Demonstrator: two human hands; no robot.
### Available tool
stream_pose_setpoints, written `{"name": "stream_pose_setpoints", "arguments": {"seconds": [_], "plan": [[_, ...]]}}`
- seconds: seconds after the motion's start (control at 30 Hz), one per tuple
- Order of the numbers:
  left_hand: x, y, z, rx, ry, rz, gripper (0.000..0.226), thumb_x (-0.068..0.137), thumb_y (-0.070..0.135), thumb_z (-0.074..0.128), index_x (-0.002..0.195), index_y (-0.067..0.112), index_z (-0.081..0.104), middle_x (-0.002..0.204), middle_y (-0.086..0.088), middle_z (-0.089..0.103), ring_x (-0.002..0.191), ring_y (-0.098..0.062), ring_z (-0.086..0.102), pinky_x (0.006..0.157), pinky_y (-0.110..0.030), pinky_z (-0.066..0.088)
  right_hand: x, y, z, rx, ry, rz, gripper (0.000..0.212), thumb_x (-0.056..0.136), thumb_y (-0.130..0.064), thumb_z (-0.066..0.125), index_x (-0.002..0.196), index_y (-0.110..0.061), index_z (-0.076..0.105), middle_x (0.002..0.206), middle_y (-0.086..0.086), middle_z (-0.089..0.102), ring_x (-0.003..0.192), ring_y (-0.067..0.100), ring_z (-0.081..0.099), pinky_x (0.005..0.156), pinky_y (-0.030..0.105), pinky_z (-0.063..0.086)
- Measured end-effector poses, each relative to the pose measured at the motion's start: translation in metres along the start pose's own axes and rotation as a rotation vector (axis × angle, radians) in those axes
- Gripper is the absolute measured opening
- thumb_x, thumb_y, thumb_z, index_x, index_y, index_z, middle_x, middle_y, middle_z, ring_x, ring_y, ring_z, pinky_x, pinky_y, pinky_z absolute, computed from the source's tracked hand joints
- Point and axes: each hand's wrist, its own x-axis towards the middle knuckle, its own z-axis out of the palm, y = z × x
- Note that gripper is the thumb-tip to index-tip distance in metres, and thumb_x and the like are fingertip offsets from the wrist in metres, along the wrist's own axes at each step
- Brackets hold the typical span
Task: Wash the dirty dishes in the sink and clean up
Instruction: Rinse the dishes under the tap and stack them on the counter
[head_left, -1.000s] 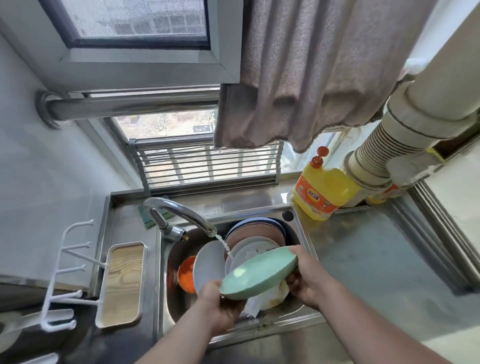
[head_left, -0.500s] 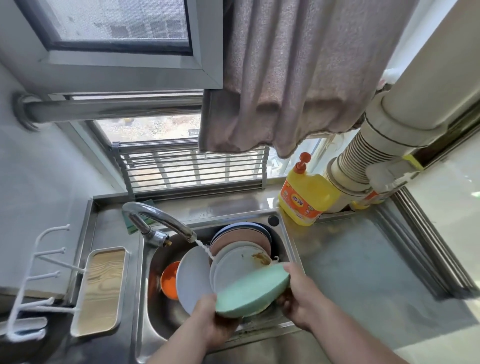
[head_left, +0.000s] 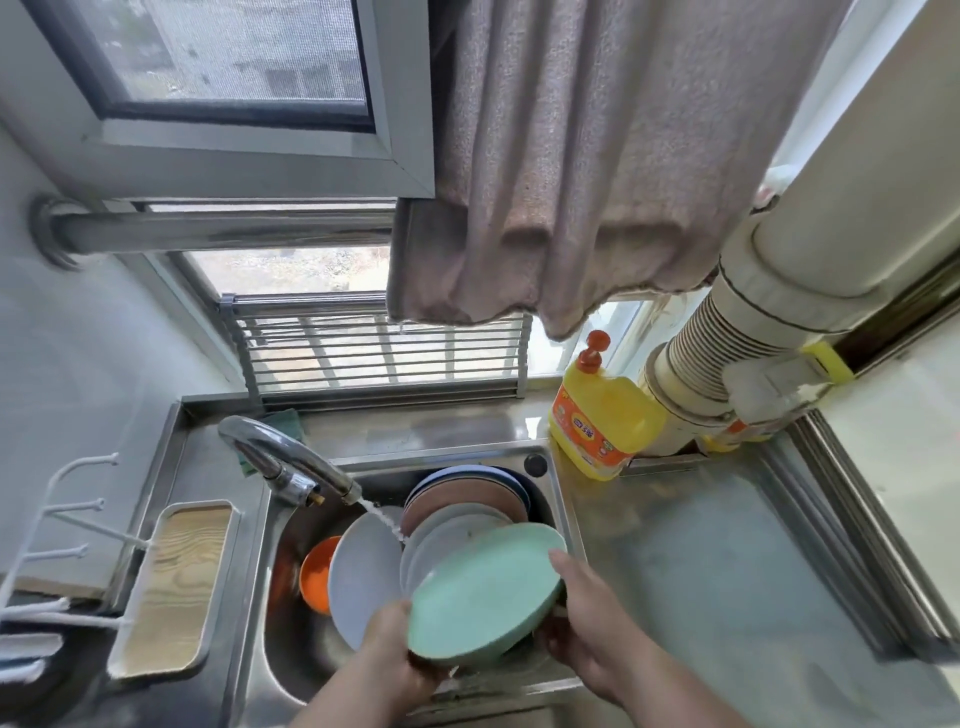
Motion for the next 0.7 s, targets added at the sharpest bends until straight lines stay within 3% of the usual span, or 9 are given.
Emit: {"name": "stream_pose_setpoints", "arguments": {"seconds": [0.13,0.3,0.4,0.53,0.6,0.7], "plan": [[0.008,-0.008,0.003,0.095,-0.005,0.074,0.042,0.101,0.015,0.04,0.131,-0.004,0.062,0.113,-0.033,0.073,0.09,-0.051,0.074,0.073,-0.06,0.061,0.011,-0.002,-0.018,-0.046,-0.006,0.048,0.036,0.109,-0.04,0.047,0.123,-0.013,0.065,0.084,0.008,0.074,0.061,0.021,0.064,0.046,0.025,0.046],[0.008,-0.019,0.044,0.256,-0.125,0.294,0.039,0.099,0.046,0.064,0.115,0.012,0.076,0.112,-0.019,0.078,0.103,-0.043,0.074,0.095,-0.064,0.057,0.012,-0.011,-0.061,-0.091,0.06,-0.071,0.022,0.11,-0.023,0.047,0.119,-0.018,0.067,0.099,0.007,0.079,0.077,0.026,0.073,0.061,0.037,0.059],[0.01,-0.036,0.089,0.458,-0.148,0.364,0.031,0.1,0.046,0.064,0.118,0.023,0.074,0.115,-0.006,0.078,0.108,-0.031,0.07,0.085,-0.044,0.06,0.013,-0.014,-0.11,-0.081,0.231,-0.162,0.02,0.108,-0.02,0.052,0.113,-0.022,0.071,0.097,0.005,0.079,0.085,0.03,0.075,0.065,0.044,0.062],[0.035,-0.065,0.145,0.711,-0.16,0.492,0.026,0.101,0.036,0.066,0.122,0.023,0.073,0.103,0.0,0.081,0.098,-0.026,0.077,0.087,-0.049,0.064,0.02,-0.02,-0.177,-0.093,0.443,-0.221,0.022,0.105,-0.016,0.057,0.109,-0.026,0.076,0.092,0.002,0.08,0.091,0.032,0.075,0.081,0.062,0.062],[0.055,-0.078,0.164,0.916,-0.132,0.568,0.035,0.09,0.042,0.069,0.118,0.022,0.076,0.093,0.006,0.081,0.089,-0.023,0.078,0.083,-0.047,0.065,0.022,-0.024,-0.2,-0.089,0.499,-0.211,0.026,0.105,-0.013,0.055,0.099,-0.026,0.076,0.086,0.004,0.078,0.084,0.032,0.073,0.083,0.06,0.061],[0.057,-0.096,0.185,1.306,0.0,0.71,0.015,0.094,0.029,0.07,0.109,0.03,0.074,0.091,0.011,0.075,0.081,-0.012,0.071,0.065,-0.028,0.056,0.031,-0.03,-0.226,-0.102,0.53,-0.202,0.032,0.101,-0.005,0.053,0.092,-0.024,0.078,0.08,0.009,0.078,0.076,0.031,0.071,0.076,0.055,0.061]]}}
